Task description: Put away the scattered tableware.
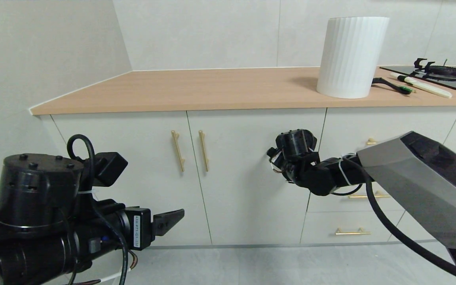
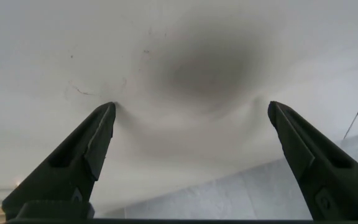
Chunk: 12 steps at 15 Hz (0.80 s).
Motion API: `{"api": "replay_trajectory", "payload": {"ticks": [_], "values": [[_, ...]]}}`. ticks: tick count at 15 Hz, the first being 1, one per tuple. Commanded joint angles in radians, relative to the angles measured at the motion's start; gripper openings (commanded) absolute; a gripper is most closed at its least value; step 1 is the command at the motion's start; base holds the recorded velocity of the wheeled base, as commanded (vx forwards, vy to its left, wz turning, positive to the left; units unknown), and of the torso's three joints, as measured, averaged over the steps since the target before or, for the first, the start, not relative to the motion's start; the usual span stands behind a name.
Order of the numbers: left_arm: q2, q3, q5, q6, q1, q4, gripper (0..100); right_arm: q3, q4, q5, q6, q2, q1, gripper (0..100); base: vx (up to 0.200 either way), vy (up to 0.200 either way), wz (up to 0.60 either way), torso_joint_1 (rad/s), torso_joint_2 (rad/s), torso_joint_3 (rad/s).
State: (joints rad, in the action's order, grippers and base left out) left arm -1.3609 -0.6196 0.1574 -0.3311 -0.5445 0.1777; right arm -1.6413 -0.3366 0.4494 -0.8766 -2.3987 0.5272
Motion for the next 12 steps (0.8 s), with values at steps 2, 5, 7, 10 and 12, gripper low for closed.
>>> {"api": "replay_trajectory", "payload": {"ticks": [2,5,7,10,12], "values": [[0.000,0.000,0.001,0.000,0.000,0.002,100,0.063,-0.001,-0.009,0.001,0.058,0.007,100,0.000,0.000,0.00,0.000,0.00,0.000],[0.003,0.000,0.001,0.000,0.000,0.002,100,0.250,-0.005,-0.130,0.016,0.245,0.036,100,0.000,0.000,0.00,0.000,0.00,0.000],[0.009,0.003,0.001,0.000,0.000,0.005,100,0.334,-0.009,-0.184,0.059,0.339,0.037,100,0.000,0.000,0.00,0.000,0.00,0.000],[0.114,0.035,0.002,0.004,0.031,0.048,100,0.620,-0.065,-0.190,0.226,0.714,0.019,100,0.000,0.000,0.00,0.000,0.00,0.000],[0.233,0.077,0.008,0.006,0.055,0.046,100,0.801,-0.075,-0.190,0.360,0.995,-0.046,100,0.000,0.000,0.00,0.000,0.00,0.000]]}}
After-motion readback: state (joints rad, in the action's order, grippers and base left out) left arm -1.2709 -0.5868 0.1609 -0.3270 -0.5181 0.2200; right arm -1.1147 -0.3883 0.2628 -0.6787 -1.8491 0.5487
